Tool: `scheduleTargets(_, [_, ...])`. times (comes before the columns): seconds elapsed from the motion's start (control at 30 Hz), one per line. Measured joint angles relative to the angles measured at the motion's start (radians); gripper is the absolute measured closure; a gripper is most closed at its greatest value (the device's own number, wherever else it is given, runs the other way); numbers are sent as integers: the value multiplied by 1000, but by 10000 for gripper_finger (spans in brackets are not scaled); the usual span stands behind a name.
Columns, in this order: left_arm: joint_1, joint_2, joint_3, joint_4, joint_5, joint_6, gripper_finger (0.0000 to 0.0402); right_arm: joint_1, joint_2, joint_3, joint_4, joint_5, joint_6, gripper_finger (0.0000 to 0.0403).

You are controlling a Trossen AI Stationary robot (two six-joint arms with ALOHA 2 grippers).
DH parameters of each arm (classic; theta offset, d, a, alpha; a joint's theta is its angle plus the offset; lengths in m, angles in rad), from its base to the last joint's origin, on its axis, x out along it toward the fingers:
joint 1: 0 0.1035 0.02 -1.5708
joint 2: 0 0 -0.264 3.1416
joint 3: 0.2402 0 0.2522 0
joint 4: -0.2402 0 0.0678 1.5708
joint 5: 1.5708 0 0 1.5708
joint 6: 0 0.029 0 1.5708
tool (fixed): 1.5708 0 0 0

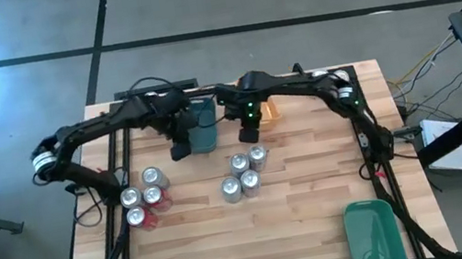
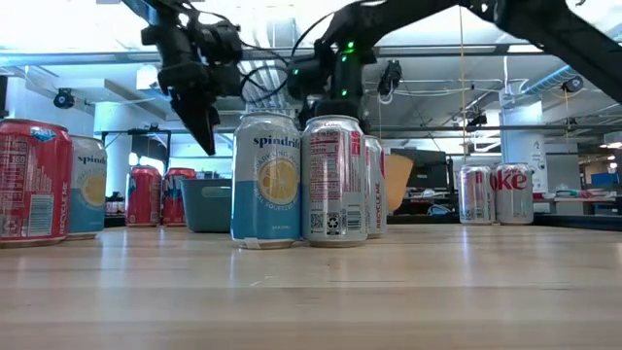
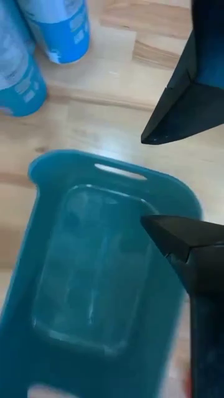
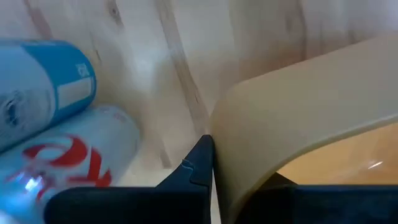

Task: Sort soda cans
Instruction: Move the yellow bin to the top center of the table, then adjust the bins

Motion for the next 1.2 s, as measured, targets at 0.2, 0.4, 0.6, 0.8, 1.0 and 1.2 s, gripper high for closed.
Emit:
scheduleTargets(0.2, [23,-147,-62,-6,-1,-33,214,-1,21,2,82,-53,-3,394])
scheduleTargets(0.4, [23,-261,-67,31,-4,-123,214,-2,47,-1,120,-112,2,393])
scheduleTargets(0.6, [23,-326,-67,79,18,-213,213,4,65,-2,153,-118,30,372])
scheduleTargets(0.8, [22,-333,-74,103,30,-231,198,4,51,25,170,-127,87,291])
scheduleTargets(1.0, [25,-316,-86,111,28,-245,178,-3,-30,26,143,-149,196,203])
scheduleTargets(1.2, [25,-313,-118,120,19,-233,177,-48,-192,0,29,20,410,170])
